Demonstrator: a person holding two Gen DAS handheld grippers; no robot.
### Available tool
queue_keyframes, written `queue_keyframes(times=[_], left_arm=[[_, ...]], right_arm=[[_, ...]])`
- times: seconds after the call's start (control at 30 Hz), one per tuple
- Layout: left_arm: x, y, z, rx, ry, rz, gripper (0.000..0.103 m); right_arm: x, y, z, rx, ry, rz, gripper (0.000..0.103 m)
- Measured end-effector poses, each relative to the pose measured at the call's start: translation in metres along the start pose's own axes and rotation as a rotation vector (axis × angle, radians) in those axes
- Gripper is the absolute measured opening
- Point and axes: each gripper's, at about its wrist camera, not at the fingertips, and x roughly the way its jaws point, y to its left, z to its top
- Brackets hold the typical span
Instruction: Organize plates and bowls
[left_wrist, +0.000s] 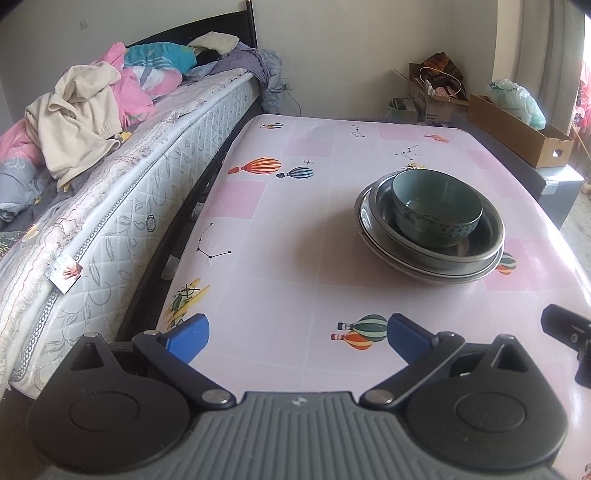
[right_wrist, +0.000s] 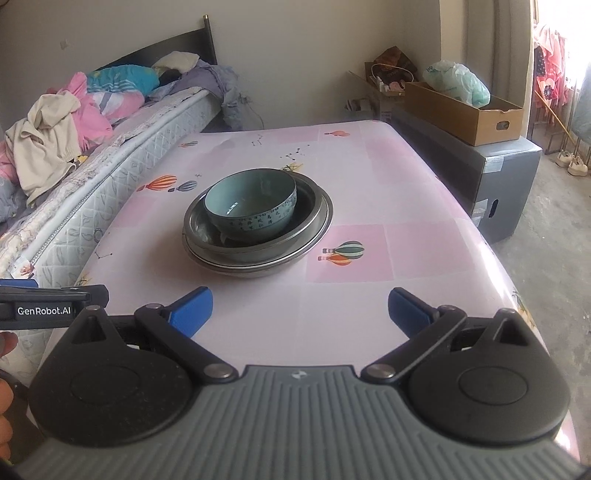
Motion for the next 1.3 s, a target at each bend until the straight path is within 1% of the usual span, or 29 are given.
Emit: queue_keyframes(times=[0.53, 1.3], left_arm=[[0.0022, -0.0002, 0.0005, -0.001, 0.02, -0.014, 0.103], [-0.0004, -0.0027, -0.0019, 0.001, 0.02, -0.038, 0.103]], right_arm=[[0.0096, 0.003, 0.0011, 0.014, 0.024, -0.001, 0.102], [0.0037, 0.0066, 0.0008, -0.003, 0.022, 0.005, 0.102]])
